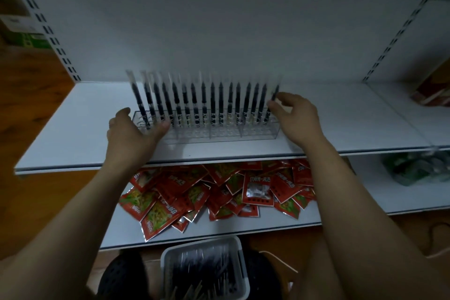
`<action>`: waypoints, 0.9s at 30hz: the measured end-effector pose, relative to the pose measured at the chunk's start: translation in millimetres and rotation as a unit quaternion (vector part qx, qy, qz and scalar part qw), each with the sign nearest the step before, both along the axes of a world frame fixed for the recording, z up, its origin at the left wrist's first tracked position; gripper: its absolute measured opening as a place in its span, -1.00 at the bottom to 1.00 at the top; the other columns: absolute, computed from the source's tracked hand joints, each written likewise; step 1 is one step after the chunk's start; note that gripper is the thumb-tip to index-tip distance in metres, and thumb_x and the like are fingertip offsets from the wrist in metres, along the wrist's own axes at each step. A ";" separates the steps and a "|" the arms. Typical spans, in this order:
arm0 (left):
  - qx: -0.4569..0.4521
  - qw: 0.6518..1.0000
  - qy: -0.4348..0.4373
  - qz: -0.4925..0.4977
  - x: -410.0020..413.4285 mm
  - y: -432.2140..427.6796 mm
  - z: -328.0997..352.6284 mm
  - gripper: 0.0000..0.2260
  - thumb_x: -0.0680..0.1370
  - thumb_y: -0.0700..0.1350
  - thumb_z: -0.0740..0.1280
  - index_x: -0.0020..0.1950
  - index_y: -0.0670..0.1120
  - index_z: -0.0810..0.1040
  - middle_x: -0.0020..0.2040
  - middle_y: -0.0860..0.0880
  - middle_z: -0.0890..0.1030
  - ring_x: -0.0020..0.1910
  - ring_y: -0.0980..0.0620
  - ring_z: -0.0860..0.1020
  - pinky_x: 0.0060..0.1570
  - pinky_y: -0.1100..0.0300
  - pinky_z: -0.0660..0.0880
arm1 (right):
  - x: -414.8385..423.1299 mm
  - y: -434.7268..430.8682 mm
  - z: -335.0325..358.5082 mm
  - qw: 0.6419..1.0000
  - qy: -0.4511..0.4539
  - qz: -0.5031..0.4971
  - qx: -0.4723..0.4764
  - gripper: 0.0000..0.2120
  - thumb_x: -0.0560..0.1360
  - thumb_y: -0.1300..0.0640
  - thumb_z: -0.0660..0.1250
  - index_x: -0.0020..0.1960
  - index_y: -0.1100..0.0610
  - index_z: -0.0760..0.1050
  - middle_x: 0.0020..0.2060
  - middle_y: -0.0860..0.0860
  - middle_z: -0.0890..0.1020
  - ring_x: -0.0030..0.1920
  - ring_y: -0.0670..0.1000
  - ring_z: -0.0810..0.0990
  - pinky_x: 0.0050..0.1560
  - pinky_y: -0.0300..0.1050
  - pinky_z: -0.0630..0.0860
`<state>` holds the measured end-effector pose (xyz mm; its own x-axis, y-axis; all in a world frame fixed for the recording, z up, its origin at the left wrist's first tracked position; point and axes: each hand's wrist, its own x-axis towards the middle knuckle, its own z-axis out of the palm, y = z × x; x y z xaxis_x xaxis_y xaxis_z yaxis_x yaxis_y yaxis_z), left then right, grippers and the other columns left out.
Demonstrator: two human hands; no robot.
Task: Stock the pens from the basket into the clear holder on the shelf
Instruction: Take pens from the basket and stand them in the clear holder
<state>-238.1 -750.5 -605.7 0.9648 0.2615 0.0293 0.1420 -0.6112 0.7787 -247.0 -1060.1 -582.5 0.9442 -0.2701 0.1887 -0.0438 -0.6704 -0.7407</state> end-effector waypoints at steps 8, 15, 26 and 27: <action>0.047 0.997 -0.060 0.002 -71.3 -2.4 12.5 -0.26 0.42 0.21 0.42 0.47 -0.08 0.24 0.41 -0.15 0.32 0.37 -0.17 0.34 0.28 -0.17 0.40 | -59.0 18.4 5.1 0.998 -0.053 -0.033 0.014 -0.54 0.56 0.01 0.32 0.42 0.10 0.38 0.28 0.07 0.51 0.26 -0.02 0.47 0.20 -0.27 0.31; 0.051 0.990 0.004 -0.134 -137.9 -20.8 -4.2 -0.69 0.47 0.08 0.43 0.13 -0.04 0.55 0.00 0.06 0.60 -0.04 0.09 0.55 -0.03 0.17 0.49 | -111.4 74.2 -1.4 0.995 -0.038 0.076 -0.048 -0.77 0.59 0.09 0.27 0.22 0.05 0.56 0.13 0.00 0.56 -0.06 -0.09 0.52 0.05 -0.18 0.43; 0.147 0.955 0.167 -0.195 -167.3 -0.9 -75.3 -0.69 0.49 0.11 0.39 0.08 -0.08 0.53 0.01 -0.07 0.62 -0.03 -0.08 0.56 -0.05 0.10 0.51 | -161.6 117.4 -114.0 0.964 0.217 0.143 -0.047 -0.83 0.58 0.14 0.26 0.02 0.08 0.64 -0.09 0.01 0.68 -0.11 0.04 0.62 -0.05 -0.07 0.57; 0.152 0.953 0.172 -0.199 -167.9 -0.3 -81.0 -0.69 0.49 0.10 0.38 0.10 -0.08 0.52 0.02 -0.06 0.62 -0.02 -0.07 0.56 -0.06 0.12 0.50 | -164.7 118.5 -127.3 0.958 0.243 0.144 -0.042 -0.83 0.58 0.15 0.26 0.01 0.10 0.64 -0.08 0.03 0.67 -0.09 0.06 0.61 -0.01 -0.02 0.58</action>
<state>-406.0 -750.8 -686.7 0.9517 -0.0975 -0.2912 0.0667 -0.8600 0.5060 -411.7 -941.5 -709.8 0.9591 0.0124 -0.2829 -0.1736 -0.7635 -0.6220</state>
